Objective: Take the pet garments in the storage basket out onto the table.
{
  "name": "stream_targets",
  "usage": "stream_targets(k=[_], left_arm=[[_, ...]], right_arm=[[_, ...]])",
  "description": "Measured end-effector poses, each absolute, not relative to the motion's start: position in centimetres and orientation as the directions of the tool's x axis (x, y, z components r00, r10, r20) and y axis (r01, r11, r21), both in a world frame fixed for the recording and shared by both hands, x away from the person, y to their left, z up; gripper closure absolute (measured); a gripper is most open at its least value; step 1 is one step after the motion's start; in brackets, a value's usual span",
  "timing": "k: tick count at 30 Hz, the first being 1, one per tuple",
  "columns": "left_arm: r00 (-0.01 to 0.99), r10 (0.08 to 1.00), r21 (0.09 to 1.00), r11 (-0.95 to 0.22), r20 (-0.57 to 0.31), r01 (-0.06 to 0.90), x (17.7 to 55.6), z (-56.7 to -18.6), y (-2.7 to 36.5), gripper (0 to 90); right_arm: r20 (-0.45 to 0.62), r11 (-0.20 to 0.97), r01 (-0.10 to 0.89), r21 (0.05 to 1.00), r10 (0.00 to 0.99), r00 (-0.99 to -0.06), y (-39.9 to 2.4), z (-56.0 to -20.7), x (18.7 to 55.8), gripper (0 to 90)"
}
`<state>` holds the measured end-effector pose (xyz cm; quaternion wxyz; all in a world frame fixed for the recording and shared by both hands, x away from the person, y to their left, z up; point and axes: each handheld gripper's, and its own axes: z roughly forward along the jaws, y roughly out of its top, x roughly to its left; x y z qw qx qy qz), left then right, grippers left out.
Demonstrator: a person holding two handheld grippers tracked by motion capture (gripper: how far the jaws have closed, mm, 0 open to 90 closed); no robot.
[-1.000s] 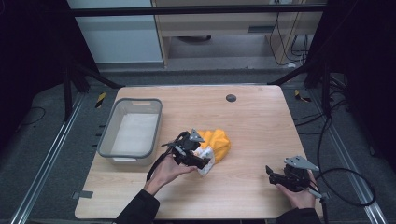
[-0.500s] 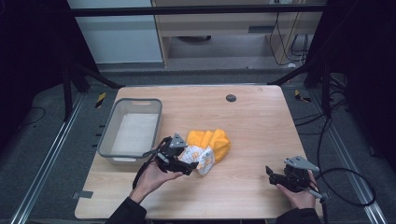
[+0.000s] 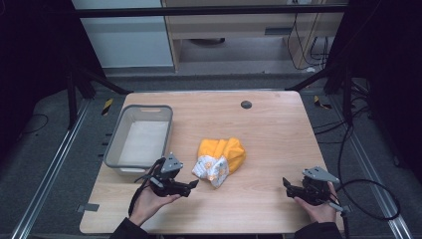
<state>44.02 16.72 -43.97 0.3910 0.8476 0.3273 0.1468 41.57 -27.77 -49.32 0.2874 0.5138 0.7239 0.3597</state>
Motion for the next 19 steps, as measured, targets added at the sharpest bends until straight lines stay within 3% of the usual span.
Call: stream_targets(k=[19], left_arm=[[0.665, 0.747, 0.741, -0.447, 0.001, 0.501, 41.6, -47.3, 22.7, 16.2]], right_arm=[[-0.053, 0.226, 0.544, 0.808, 0.948, -0.315, -27.6, -49.5, 41.6, 12.5]])
